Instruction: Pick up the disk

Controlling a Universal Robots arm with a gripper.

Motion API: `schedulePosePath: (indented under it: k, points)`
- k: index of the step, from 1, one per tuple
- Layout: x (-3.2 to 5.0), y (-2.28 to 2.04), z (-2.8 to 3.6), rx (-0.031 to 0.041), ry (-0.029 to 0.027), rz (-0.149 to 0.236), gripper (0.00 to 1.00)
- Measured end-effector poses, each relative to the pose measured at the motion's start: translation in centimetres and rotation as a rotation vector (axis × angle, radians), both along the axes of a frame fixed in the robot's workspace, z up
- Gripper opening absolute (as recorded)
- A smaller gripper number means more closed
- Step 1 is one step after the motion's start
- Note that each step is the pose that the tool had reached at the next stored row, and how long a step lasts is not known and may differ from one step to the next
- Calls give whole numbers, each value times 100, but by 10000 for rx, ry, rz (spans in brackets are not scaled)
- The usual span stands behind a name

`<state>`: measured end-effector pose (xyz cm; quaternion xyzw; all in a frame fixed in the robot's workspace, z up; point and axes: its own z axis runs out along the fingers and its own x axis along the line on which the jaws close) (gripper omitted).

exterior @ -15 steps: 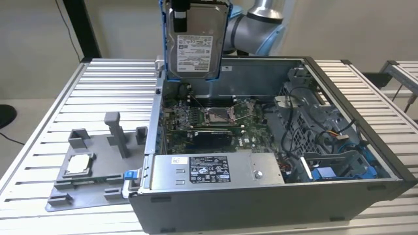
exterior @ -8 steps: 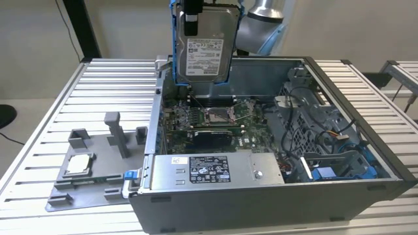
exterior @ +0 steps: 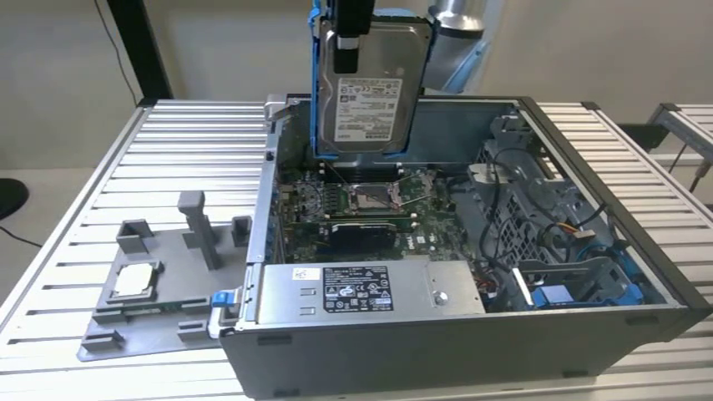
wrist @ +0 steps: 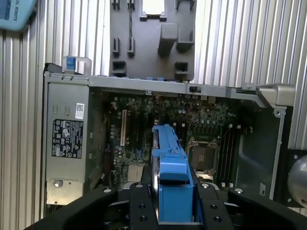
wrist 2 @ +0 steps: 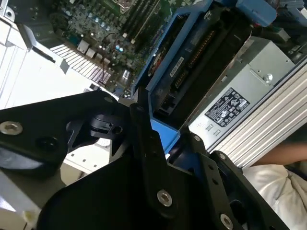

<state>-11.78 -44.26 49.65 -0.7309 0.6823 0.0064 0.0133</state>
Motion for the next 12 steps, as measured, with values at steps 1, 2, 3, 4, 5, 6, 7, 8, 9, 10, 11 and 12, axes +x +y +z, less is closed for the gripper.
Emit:
schedulePosePath:
  k: [1,2,3,4,5,6,7,8,9,10,11,12]
  points:
    - [8,-20,-4,0,-42,-1,0]
    - [14,-42,-8,0,-85,-1,0]
    - [20,-64,-13,1,-130,-1,0]
    - [28,-83,-19,0,-170,-1,0]
    - [40,-98,-25,0,-192,-1,0]
    - [60,-108,-32,4,-198,-1,0]
    - [90,-114,-35,1,-196,0,0]
    - [130,-121,-38,-1,-196,0,0]
    - [168,-127,-41,0,-196,-1,0]
    - [211,-133,-44,0,-196,0,0]
    - [255,-140,-47,0,-196,0,0]
    - [300,-146,-49,2,-197,-1,0]
